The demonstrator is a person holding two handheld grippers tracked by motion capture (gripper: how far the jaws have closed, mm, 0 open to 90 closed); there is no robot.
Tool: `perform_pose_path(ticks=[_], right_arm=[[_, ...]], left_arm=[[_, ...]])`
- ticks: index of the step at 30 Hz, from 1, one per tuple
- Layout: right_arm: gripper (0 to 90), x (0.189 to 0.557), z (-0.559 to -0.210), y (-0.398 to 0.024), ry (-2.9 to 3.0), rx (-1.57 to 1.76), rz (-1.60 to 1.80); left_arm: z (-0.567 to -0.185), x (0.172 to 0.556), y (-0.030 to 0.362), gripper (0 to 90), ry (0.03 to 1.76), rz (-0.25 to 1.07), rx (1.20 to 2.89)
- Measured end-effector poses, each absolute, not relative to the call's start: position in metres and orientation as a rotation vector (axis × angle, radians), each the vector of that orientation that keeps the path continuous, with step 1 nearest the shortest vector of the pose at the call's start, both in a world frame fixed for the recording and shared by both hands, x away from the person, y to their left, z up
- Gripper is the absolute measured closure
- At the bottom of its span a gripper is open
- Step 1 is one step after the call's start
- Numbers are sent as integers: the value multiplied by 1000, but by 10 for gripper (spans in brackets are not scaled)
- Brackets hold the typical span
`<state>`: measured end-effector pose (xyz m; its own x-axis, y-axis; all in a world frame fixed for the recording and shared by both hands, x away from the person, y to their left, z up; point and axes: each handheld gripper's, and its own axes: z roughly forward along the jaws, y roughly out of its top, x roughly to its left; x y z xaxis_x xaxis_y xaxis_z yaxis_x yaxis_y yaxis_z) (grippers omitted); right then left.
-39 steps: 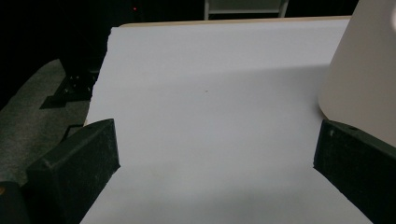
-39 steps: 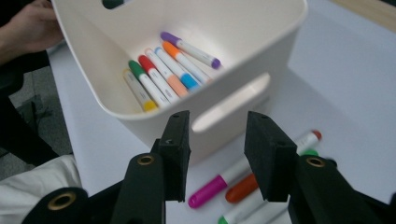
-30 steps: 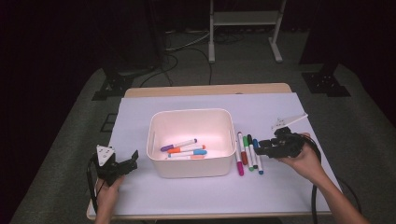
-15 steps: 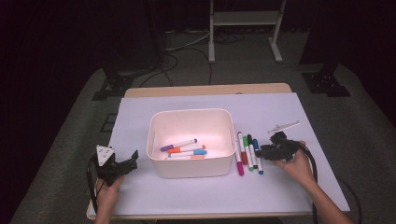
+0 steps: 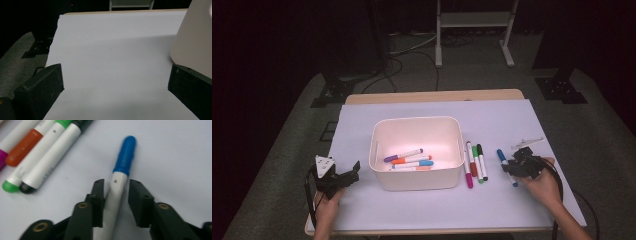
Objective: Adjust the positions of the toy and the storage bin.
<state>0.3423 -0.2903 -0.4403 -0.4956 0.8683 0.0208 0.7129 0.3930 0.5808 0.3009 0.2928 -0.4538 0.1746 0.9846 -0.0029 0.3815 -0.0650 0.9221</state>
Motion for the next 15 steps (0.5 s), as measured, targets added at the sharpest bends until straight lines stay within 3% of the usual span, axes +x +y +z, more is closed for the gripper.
perform_pose_path(ticks=[4,15], right_arm=[[747,337,-442,-301,2348,1390,789],[757,331,-418,-307,2382,1418,964]], left_arm=[[-454,301,293,0,1339,890,1599],[-454,301,293,0,1339,892,1598]])
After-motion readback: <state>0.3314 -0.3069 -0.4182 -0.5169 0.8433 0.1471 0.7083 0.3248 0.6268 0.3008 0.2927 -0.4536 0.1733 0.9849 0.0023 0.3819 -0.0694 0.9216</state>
